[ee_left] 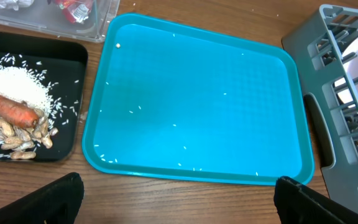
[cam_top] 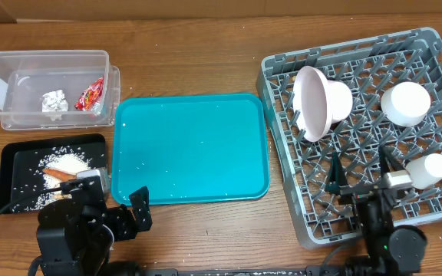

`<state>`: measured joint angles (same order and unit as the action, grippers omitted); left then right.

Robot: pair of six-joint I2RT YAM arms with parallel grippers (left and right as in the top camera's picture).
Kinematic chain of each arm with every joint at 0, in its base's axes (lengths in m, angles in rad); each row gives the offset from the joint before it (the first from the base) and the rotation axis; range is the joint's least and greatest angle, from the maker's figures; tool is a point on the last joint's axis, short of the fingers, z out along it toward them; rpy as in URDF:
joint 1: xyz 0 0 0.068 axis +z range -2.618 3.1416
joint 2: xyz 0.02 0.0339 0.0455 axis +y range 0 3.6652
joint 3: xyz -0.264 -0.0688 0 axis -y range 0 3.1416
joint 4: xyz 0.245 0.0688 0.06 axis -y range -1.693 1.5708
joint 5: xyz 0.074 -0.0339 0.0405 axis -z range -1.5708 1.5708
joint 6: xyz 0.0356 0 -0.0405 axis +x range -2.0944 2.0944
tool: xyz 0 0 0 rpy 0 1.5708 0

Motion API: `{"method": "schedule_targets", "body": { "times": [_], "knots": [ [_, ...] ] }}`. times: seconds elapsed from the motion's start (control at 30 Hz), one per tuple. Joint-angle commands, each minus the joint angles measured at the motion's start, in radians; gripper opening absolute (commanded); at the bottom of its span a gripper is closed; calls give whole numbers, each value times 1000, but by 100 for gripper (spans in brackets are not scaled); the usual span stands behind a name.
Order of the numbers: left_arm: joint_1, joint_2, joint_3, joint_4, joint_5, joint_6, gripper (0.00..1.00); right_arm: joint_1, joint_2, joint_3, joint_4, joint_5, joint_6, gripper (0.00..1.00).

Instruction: Sort waste into correct bins and load items into the dishwasher

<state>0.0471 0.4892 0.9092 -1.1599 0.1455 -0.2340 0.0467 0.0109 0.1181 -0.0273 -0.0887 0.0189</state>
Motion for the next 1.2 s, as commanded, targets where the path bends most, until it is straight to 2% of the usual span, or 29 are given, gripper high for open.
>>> {"method": "schedule_targets", "body": {
  "times": [0.0, 0.07, 0.13, 1.17],
  "knots": [
    [-3, -6, -5, 0, -7, -10, 100, 5, -8, -68, 28, 6, -21, 100],
    [-3, -6, -5, 0, -7, -9, 100, 5, -8, -102, 22, -7, -25, 100],
    [-3, -6, -5, 0, -7, -9, 100, 6, -8, -109, -55, -17, -19, 100],
    [-3, -6, -5, 0, -7, -9, 100, 6, -8, -109, -48, -17, -19, 100]
  ]
}}
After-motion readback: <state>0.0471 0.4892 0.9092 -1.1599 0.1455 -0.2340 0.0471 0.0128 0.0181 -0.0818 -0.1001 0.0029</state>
